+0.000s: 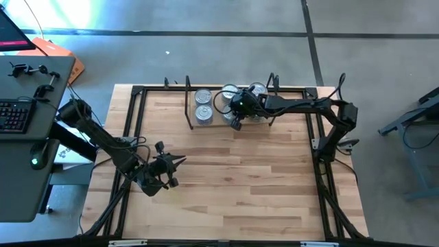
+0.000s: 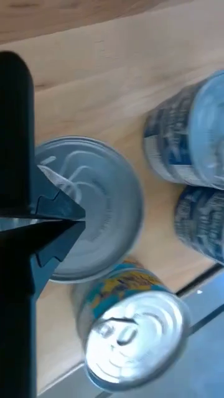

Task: Stack canned seafood by type on shelf
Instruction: Return to Home Position

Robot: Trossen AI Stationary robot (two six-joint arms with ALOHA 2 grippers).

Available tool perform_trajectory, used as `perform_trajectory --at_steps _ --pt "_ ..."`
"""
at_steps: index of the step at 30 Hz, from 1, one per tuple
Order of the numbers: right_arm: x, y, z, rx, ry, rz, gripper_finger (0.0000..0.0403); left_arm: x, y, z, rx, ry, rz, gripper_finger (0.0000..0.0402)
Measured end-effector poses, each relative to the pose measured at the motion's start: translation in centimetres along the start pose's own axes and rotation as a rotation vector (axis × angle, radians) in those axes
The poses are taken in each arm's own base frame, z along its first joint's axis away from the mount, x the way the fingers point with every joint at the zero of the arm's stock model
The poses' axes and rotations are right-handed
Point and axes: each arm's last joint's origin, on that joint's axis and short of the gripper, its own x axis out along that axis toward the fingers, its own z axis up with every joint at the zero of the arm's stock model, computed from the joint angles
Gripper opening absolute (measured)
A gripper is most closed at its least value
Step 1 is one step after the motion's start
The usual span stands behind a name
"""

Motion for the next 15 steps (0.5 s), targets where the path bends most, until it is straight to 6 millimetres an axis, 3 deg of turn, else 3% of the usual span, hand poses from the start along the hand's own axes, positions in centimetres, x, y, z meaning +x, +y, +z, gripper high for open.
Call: perform_trajectory --at_steps 6,9,12,15 --pt "-1.2 0.5 2.0 0.004 -0.106 0.01 0.0004 0.0 0.0 0.0 0.001 0.0 0.0 0.0032" --pt "-1.5 2.4 2.5 -0.007 -0.234 0.1 0.0001 0.0 0.0 0.0 0.001 0.002 -0.001 0.0032" --pt "-1.5 5.4 1.4 -0.081 -0.243 0.243 0.0 -0.1 -0.1 -0.1 -0.01 0.001 -0.006 0.0032" --pt "-1.3 7.3 -0.3 -0.097 -0.19 0.246 0.0 -0.3 -0.2 -0.1 -0.012 -0.001 -0.012 0.0032"
